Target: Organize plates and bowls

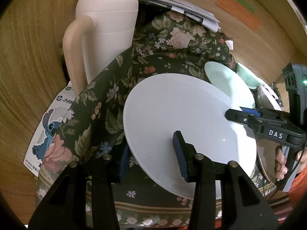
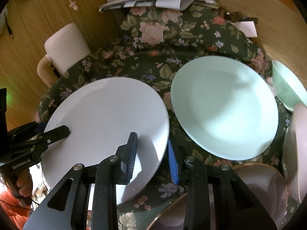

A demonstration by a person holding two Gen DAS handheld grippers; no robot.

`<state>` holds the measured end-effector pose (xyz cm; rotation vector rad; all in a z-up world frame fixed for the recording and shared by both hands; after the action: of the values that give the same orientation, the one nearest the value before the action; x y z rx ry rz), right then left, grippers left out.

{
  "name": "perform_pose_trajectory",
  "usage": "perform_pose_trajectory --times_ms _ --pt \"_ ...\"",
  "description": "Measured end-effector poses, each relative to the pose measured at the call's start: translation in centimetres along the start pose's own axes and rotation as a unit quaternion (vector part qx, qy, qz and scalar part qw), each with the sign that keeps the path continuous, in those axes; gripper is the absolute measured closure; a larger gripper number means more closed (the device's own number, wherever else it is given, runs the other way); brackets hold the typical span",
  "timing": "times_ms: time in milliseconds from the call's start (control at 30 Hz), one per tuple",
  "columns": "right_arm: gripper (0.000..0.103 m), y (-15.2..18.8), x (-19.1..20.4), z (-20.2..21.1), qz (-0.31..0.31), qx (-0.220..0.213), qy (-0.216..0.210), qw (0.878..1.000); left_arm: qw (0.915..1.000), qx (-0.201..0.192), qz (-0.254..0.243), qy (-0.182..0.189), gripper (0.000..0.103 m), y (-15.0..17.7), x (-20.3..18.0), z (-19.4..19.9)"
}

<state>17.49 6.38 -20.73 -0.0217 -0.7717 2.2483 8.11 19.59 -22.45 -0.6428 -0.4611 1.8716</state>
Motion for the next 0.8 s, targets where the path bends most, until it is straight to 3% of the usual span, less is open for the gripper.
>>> perform_pose_trajectory --times_ms 300,800 --pt "0.076 0.2 -0.2 2.5 0.002 -0.030 0.002 1.000 0.9999 -0.016 -0.004 0.002 0.060 -1.2 -1.0 1.6" --pt "0.076 1.2 -2.5 8.2 -0.025 -0.090 0.017 0.995 0.9974 -0.050 -0.047 0.020 0.060 -2.7 -6.1 3.9"
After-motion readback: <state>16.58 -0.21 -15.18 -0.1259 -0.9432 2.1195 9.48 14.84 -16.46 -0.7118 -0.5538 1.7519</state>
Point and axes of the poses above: each gripper's, at about its wrist camera, not at the fingertips, and z roughly against the way its jaws point, x to its left, y to its underside, the point moved 7 cm from there along -z, roughly the way its jaws point, and after that the axes turned 1 degree about -y, right-handed, at the moved point
